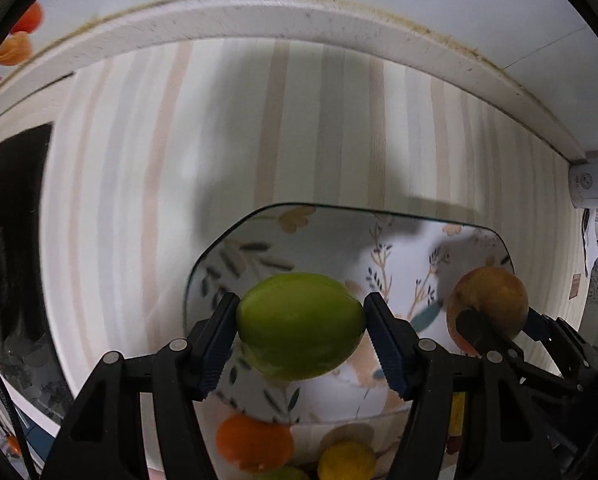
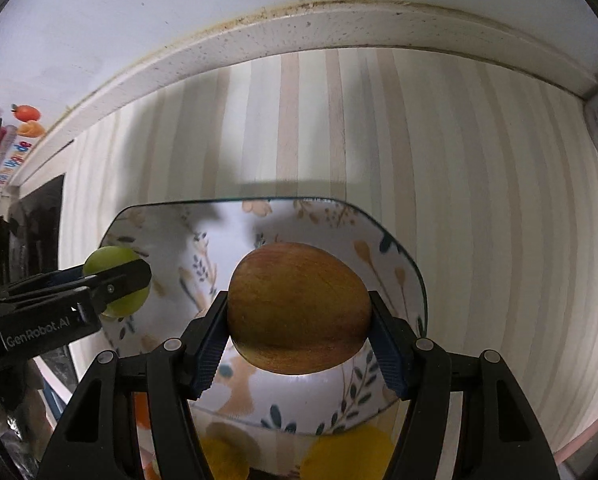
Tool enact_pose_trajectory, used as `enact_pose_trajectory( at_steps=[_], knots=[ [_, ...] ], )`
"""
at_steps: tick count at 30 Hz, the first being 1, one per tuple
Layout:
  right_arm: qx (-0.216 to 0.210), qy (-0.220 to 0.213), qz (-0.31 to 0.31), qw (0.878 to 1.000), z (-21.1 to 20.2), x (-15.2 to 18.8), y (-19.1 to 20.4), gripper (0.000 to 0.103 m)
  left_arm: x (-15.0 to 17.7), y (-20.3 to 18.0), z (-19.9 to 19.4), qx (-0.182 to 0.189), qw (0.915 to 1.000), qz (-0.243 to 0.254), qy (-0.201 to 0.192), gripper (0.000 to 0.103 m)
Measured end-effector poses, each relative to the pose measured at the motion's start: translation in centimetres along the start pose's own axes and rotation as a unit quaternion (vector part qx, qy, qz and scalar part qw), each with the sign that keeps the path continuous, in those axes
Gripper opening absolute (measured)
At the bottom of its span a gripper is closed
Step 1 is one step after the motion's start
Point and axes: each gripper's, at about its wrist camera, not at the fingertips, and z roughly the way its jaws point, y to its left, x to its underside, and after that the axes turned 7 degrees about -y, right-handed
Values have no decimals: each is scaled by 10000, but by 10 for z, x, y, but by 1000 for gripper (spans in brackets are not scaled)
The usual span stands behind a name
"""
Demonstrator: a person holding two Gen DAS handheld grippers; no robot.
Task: Organize fruits
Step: 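Carry pear and lime onto the deer plate and open both tools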
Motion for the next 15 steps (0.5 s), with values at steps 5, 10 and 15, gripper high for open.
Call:
enact_pose_trajectory(
  at_steps=[5, 10, 15],
  knots=[
    [109, 61, -141, 9998, 9, -7, 5, 68, -6, 1, 14, -122, 9998, 70, 109, 62],
    [123, 186, -158, 9996, 9, -12, 2, 69, -9, -2, 19, -174, 9998, 35, 110, 62],
    [18, 337, -32, 9994, 10, -14, 0, 75, -15, 3, 12, -197, 9998, -9, -28, 77]
  ],
)
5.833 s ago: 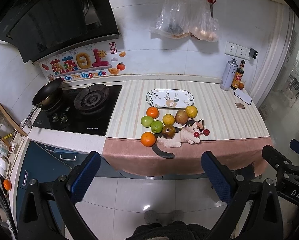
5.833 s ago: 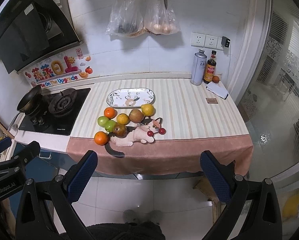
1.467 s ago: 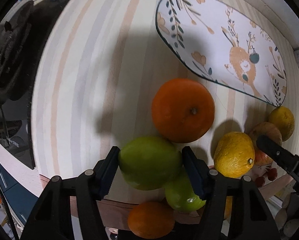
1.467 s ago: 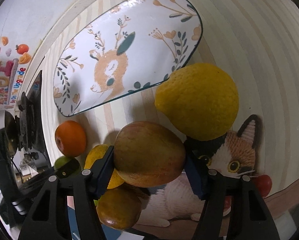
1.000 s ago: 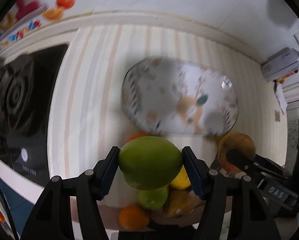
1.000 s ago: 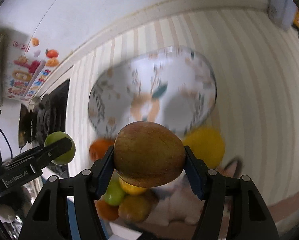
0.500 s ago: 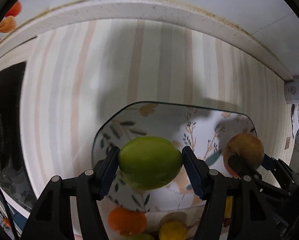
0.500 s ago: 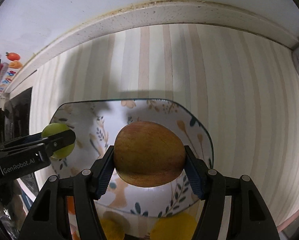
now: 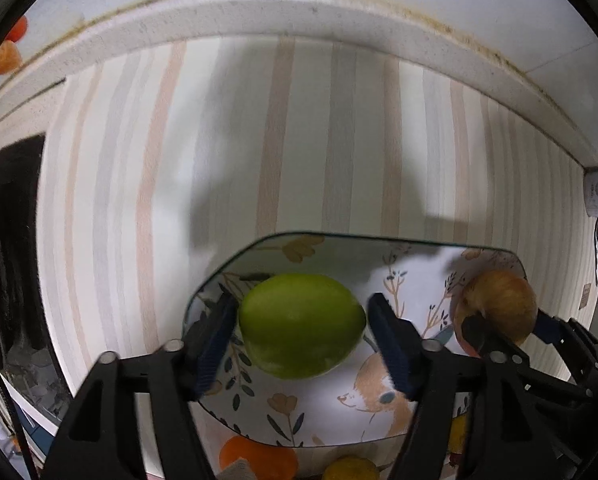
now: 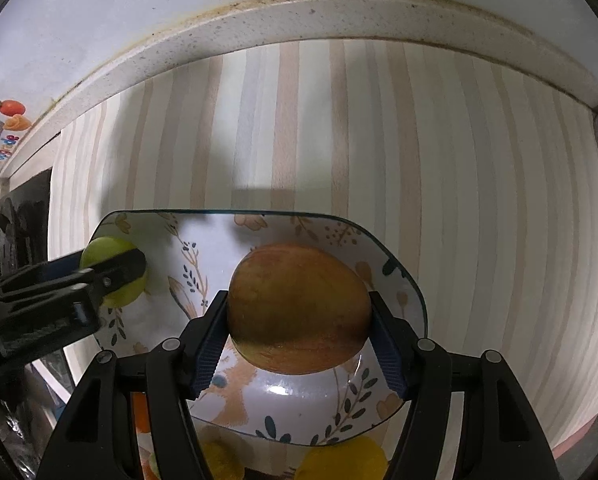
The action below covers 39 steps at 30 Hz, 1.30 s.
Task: Organize fruits
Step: 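Carry pear and lime onto the deer plate and open both tools, then grasp the yellow lemon with the right tool while the left tool grasps a yellow citrus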
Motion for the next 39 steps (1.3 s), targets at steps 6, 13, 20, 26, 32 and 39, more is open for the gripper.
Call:
enact_pose_trajectory(
  at_steps=[6, 13, 20, 26, 32, 39],
  knots=[
    [23, -122, 29, 9999, -19, 3, -4, 94, -4, 5, -19, -24, 9998, 26, -191, 91],
    [208, -279, -48, 9994, -45, 30, -2, 94, 24, -1, -49, -309, 9987, 110, -400, 91],
    [193, -472, -88, 9987, -69, 73, 9, 94, 69, 4, -81, -440, 9966, 120, -685, 91],
    [183, -636, -218, 9976, -91, 104, 22, 94, 106, 7, -107, -520, 9935, 193, -992, 91],
    [120, -966, -305, 9948, -126, 128, 34, 94, 139, 3, -135, -403, 9902, 165, -1328, 91],
    [92, -1391, -343, 9896, -173, 160, 38, 94, 173, 1, -177, -378, 9831, 189, -1783, 91]
  ],
)
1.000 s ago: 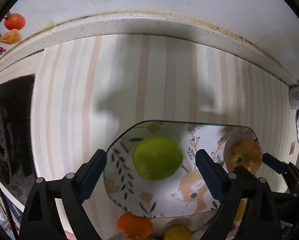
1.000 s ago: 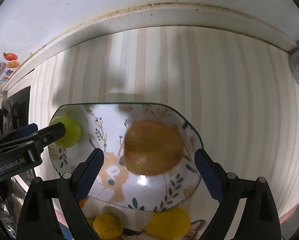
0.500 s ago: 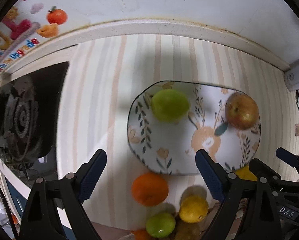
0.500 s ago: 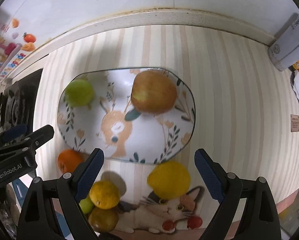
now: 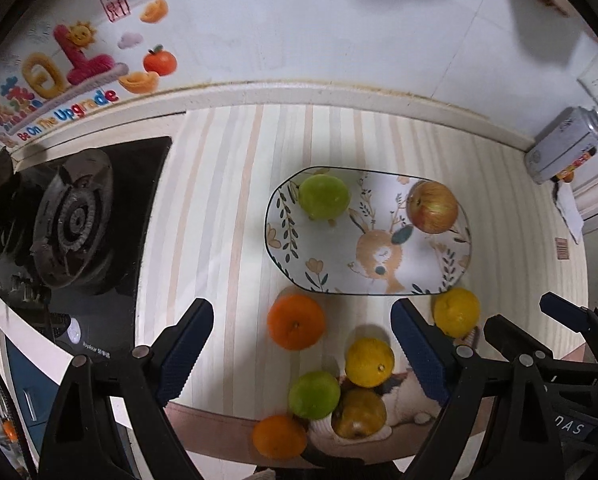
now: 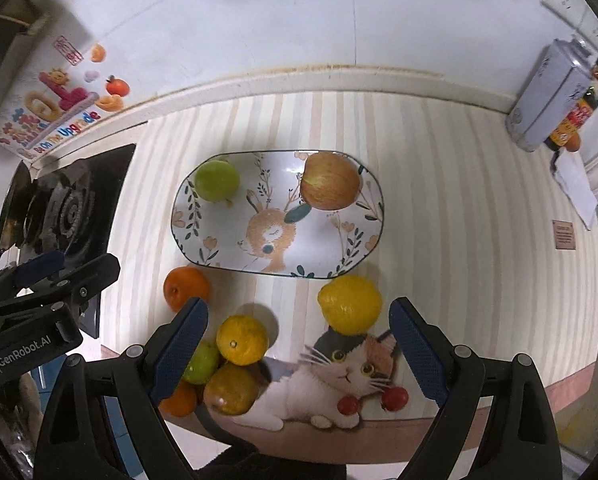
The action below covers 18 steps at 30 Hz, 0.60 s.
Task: Organize fruits
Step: 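Grasp the yellow lemon with the right tool while the left tool grasps a yellow citrus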
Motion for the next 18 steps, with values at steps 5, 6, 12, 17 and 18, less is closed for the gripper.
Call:
enact_pose_trajectory(
  at_steps=[5, 6, 12, 17, 18],
  knots=[
    [-69, -187, 4, 9998, -30, 14, 0, 94, 15, -1, -24, 126, 9998, -44, -135, 91],
    [-86, -220, 8, 9997, -33, 16, 0, 94, 17, -1, -27, 148, 9998, -52, -150, 91],
    [-208, -305, 71, 9993, -49, 27, -2, 94, 28, -3, -36, 326, 9992, -130, -170, 91],
    [-266, -224, 363, 9987, -35, 30, -22, 94, 33, -7, -26, 257, 9996, -45, -121, 97],
    [-266, -181, 477, 9983, -28, 31, -29, 94, 34, -9, -20, 220, 9997, 1, -84, 99]
  ],
)
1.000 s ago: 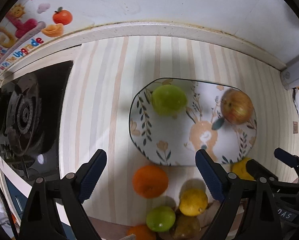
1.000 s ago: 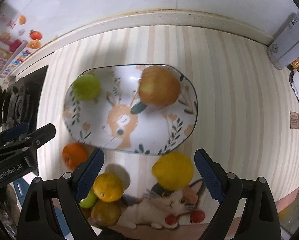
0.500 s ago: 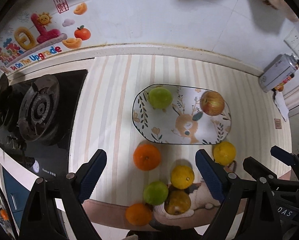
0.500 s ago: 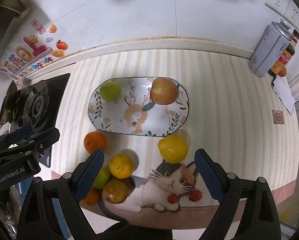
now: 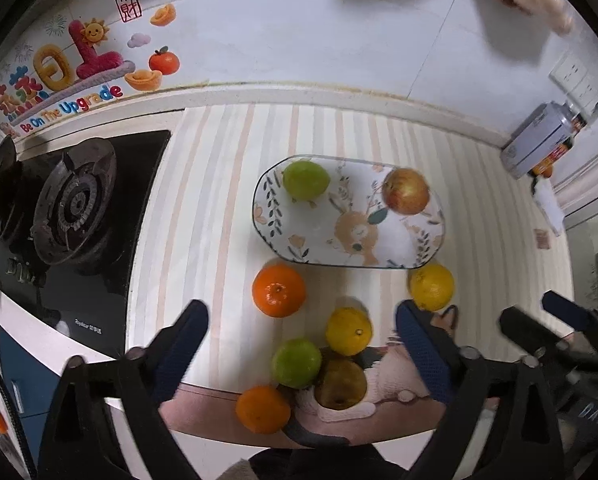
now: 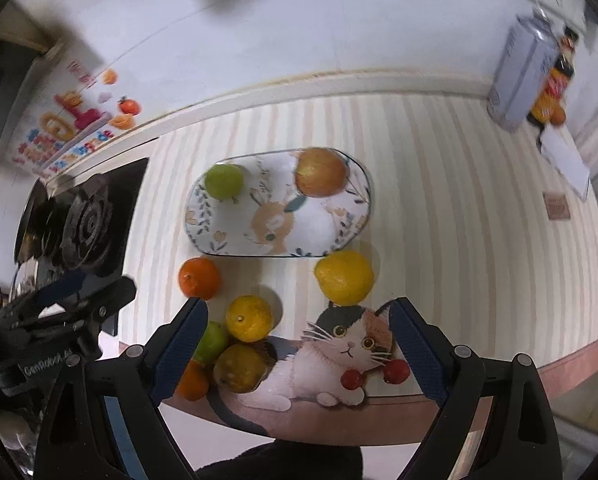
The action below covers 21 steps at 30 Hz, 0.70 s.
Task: Organize fruits
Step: 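Grasp the yellow lemon with the right tool while the left tool grasps a yellow citrus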
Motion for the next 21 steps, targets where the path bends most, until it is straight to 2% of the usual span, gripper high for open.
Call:
enact_pose_trajectory(
  at_steps=[3, 8, 11, 17, 19, 20, 21],
  knots=[
    [61, 145, 345, 9993, 25, 1, -26, 94, 6, -6, 19, -85, 9997, 161, 147, 99],
    [-14, 520, 866, 9949, 77, 3, -61, 94, 24, -30, 70, -24, 9956, 569, 740, 98],
    [-137, 747, 1079, 9913, 112, 5, -74, 93, 36, -46, 107, 24, 9897, 850, 1155, 98],
    [-356, 1171, 1277, 9842, 163, 9, -78, 83, 55, -68, 156, 1, 9782, 1256, 1651, 98],
    [-494, 1213, 1321, 9825, 173, 9, -77, 81, 61, -73, 166, 55, 9758, 1330, 1735, 91],
    [-607, 1250, 1353, 9810, 180, 8, -74, 76, 63, -75, 169, 58, 9749, 1356, 1766, 88],
    [-667, 1262, 1336, 9807, 182, 7, -73, 74, 66, -77, 173, 92, 9739, 1378, 1804, 80]
  ],
)
